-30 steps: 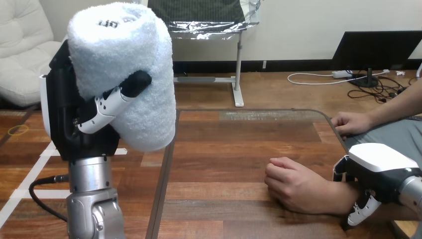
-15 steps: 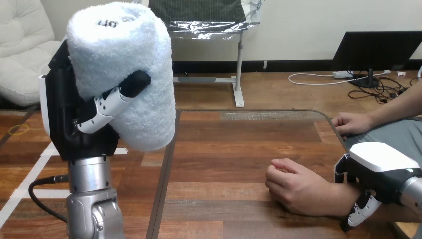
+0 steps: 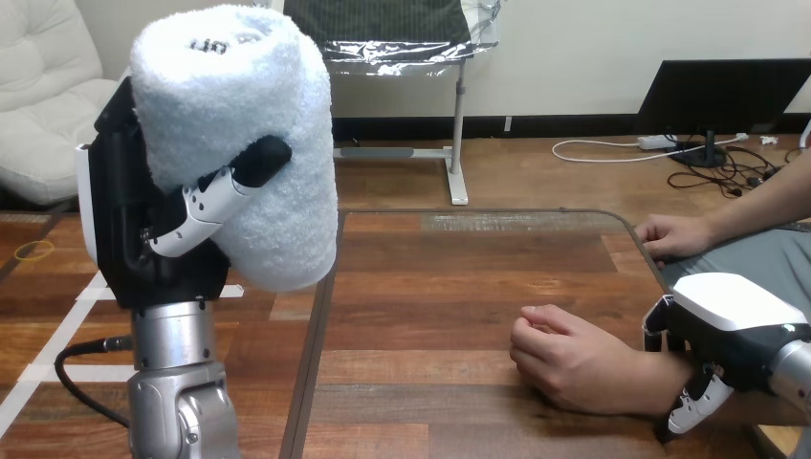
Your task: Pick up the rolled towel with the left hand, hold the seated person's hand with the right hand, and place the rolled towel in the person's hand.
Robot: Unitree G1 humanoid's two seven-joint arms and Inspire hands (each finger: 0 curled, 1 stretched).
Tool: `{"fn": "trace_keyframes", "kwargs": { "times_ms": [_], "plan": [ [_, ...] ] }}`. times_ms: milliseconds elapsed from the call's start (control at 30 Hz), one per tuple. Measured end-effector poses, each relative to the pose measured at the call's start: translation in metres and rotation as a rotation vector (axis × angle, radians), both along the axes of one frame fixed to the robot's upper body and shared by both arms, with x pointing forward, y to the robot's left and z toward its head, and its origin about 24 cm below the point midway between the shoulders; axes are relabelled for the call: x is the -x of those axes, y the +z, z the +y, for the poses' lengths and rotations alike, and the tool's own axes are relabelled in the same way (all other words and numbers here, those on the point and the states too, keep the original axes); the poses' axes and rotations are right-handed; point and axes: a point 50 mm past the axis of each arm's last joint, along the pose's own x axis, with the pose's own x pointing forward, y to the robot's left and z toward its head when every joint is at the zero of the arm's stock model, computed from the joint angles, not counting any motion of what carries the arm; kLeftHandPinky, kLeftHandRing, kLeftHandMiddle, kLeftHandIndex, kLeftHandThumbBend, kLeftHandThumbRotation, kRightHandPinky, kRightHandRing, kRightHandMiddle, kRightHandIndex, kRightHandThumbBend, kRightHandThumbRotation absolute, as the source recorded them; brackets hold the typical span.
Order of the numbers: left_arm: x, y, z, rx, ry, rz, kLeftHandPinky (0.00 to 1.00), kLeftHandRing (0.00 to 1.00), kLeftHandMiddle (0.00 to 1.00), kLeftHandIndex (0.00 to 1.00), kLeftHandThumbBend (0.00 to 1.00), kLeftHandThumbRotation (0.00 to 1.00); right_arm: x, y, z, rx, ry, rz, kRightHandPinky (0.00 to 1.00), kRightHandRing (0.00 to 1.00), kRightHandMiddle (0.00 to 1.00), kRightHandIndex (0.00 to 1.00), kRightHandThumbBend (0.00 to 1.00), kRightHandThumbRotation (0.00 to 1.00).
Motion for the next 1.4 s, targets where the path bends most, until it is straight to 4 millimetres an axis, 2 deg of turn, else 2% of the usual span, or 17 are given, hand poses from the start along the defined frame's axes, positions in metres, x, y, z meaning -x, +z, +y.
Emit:
{"fn": "trace_keyframes", "kwargs": {
  "times_ms": [733,1133,1300,1333,1400],
  "plan": [
    [-0.004,-0.014,-0.001,-0.017,0.018,0.069,0.19,0.25,0.32,0.39,0.62,0.00,-0.001,0.004,-0.003,-0.053,-0.035,-0.005,0.17,0.24,0.33,0.43,0.90,0.00],
    [-0.011,-0.022,-0.002,-0.021,0.020,0.109,0.19,0.25,0.31,0.39,0.59,0.00,-0.002,0.009,-0.005,-0.070,-0.052,-0.018,0.18,0.25,0.34,0.42,0.90,0.00],
    [-0.015,-0.026,-0.003,-0.033,0.026,0.127,0.19,0.25,0.31,0.39,0.58,0.00,-0.003,0.013,-0.006,-0.085,-0.057,-0.033,0.19,0.26,0.35,0.42,0.90,0.00],
    [-0.019,-0.031,-0.004,-0.032,0.026,0.155,0.19,0.25,0.32,0.38,0.57,0.00,-0.006,0.024,-0.005,-0.109,-0.056,-0.078,0.20,0.26,0.35,0.42,0.90,0.00],
    [-0.019,-0.031,-0.004,-0.031,0.027,0.155,0.20,0.25,0.32,0.38,0.56,0.00,-0.006,0.025,-0.005,-0.111,-0.054,-0.085,0.21,0.27,0.35,0.42,0.91,0.00]
  ]
}}
